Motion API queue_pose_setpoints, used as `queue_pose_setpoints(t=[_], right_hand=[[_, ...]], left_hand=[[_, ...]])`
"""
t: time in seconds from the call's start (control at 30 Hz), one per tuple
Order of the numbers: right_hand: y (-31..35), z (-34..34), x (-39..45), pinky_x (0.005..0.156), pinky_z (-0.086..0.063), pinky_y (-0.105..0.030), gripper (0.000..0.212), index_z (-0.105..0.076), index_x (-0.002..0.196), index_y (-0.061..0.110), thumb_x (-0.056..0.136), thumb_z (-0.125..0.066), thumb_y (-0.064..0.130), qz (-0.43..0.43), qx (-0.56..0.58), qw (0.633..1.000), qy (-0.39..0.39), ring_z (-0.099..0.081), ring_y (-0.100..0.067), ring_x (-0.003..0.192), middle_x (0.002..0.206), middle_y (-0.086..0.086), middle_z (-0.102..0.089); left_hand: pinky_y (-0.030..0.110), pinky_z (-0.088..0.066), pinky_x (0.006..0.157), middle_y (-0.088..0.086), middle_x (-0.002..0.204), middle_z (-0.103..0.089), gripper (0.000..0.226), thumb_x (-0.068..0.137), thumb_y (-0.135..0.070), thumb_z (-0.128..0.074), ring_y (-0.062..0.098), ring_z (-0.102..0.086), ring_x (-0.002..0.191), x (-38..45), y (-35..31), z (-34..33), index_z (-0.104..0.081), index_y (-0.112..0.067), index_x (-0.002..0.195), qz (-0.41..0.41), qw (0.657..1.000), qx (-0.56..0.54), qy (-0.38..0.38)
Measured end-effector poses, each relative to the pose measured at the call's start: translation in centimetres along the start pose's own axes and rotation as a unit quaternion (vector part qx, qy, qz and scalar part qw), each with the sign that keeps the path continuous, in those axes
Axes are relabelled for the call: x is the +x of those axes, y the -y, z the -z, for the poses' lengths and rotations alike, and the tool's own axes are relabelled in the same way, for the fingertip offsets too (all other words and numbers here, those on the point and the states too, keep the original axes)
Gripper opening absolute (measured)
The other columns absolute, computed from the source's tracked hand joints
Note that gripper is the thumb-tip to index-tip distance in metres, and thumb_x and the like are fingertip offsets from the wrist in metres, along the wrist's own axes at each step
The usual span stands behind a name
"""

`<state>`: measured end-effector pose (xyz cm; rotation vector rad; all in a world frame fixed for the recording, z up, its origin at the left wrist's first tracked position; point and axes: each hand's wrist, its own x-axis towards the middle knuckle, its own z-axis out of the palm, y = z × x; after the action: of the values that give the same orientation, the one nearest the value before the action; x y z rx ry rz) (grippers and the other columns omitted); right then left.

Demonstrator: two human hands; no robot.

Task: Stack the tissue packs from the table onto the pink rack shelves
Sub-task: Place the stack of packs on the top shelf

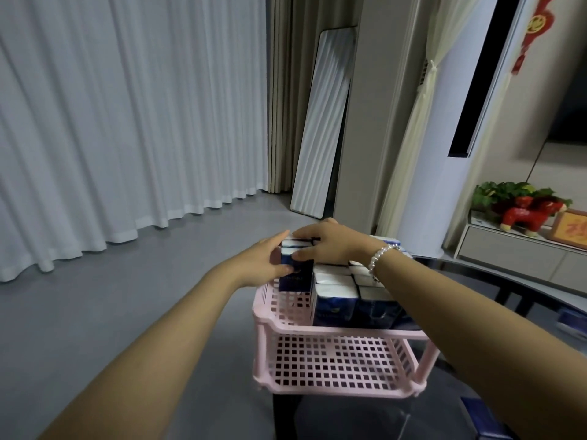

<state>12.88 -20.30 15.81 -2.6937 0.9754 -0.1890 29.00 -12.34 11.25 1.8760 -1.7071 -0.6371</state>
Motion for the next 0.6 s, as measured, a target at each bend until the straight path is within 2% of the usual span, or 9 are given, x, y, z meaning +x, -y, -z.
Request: queue_pose_setpoints(t=[0.13, 0.27, 0.37, 0.47, 0.53, 0.6], right_hand=[[0.3, 0.0, -0.5, 0.105, -0.020, -0.040, 0.055, -0.038, 0.140, 0.030, 0.089, -0.052, 0.046, 0.014, -0.053, 0.998, 0.011, -0.026, -0.023, 0.134, 0.141, 0.004, -0.045], [0.5, 0.1, -1.3, 0.112, -0.014, -0.041, 0.064, -0.030, 0.145, 0.026, 0.089, -0.053, 0.045, 0.017, -0.043, 0.999, 0.009, -0.016, -0.019, 0.141, 0.152, 0.009, -0.028], [0.6, 0.2, -2.6, 0.115, -0.016, -0.041, 0.060, -0.034, 0.144, 0.026, 0.090, -0.055, 0.043, 0.019, 0.008, 1.000, -0.013, -0.016, -0.016, 0.141, 0.151, 0.010, -0.032], [0.6, 0.2, -4.8, 0.109, -0.025, -0.031, 0.049, -0.045, 0.137, 0.025, 0.090, -0.056, 0.036, 0.028, 0.068, 0.995, -0.072, -0.025, -0.013, 0.136, 0.141, 0.008, -0.046], [0.6, 0.3, -7.0, 0.100, -0.028, -0.026, 0.042, -0.052, 0.132, 0.026, 0.091, -0.056, 0.034, 0.042, 0.079, 0.988, -0.125, -0.032, -0.013, 0.129, 0.132, 0.009, -0.054], [0.6, 0.4, -9.6, 0.095, -0.029, -0.022, 0.038, -0.055, 0.128, 0.026, 0.091, -0.056, 0.033, 0.044, 0.094, 0.980, -0.169, -0.035, -0.010, 0.124, 0.127, 0.010, -0.057]], left_hand=[[0.033, -0.024, 0.116, -0.004, 0.161, -0.007, 0.084, 0.091, -0.030, -0.060, 0.016, -0.017, 0.146, -0.3, -0.4, 0.1, -0.002, -0.033, 0.152, 0.009, 1.000, 0.003, 0.019], [0.030, -0.019, 0.114, -0.011, 0.160, 0.000, 0.084, 0.093, -0.031, -0.058, 0.013, -0.010, 0.147, -1.6, -1.1, 0.1, 0.002, -0.035, 0.152, 0.008, 0.999, -0.032, 0.003], [0.027, -0.018, 0.113, -0.007, 0.160, -0.008, 0.074, 0.094, -0.030, -0.056, 0.013, -0.015, 0.146, -3.3, -2.4, -0.2, -0.011, -0.029, 0.152, -0.005, 0.997, -0.043, -0.061], [0.021, -0.023, 0.105, -0.004, 0.155, -0.026, 0.057, 0.096, -0.028, -0.053, 0.012, -0.029, 0.140, -5.4, -4.2, -0.9, -0.030, -0.026, 0.148, -0.027, 0.987, -0.046, -0.150], [0.016, -0.027, 0.096, -0.005, 0.144, -0.040, 0.046, 0.096, -0.024, -0.052, 0.009, -0.041, 0.128, -7.1, -5.6, -1.8, -0.042, -0.024, 0.141, -0.053, 0.976, -0.057, -0.204], [0.016, -0.033, 0.093, -0.008, 0.128, -0.048, 0.036, 0.095, -0.020, -0.053, 0.007, -0.048, 0.119, -8.9, -7.0, -3.0, -0.053, -0.024, 0.131, -0.081, 0.965, -0.084, -0.236]])
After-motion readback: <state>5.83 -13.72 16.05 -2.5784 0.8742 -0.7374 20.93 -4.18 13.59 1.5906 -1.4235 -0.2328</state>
